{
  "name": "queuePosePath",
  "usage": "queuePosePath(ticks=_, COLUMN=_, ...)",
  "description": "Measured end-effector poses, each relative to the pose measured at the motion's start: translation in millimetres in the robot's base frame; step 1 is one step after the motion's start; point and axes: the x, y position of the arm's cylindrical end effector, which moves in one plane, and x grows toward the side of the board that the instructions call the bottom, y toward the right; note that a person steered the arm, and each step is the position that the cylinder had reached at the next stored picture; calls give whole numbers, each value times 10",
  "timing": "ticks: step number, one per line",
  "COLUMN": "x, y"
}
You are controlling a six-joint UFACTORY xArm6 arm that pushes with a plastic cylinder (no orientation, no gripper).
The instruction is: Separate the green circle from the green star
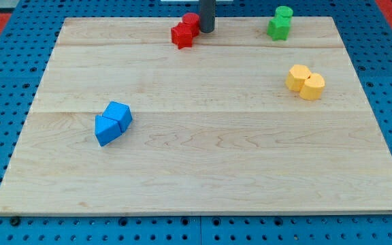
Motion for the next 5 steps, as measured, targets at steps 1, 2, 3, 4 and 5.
queuePosePath(ticks=1, x=265, y=376)
queuePosePath(ticks=2, x=368, y=893)
queuePosePath(ticks=3, x=462, y=1730)
queuePosePath(ticks=4, x=-35, y=2096)
queuePosePath(ticks=5, x=-357, y=2092)
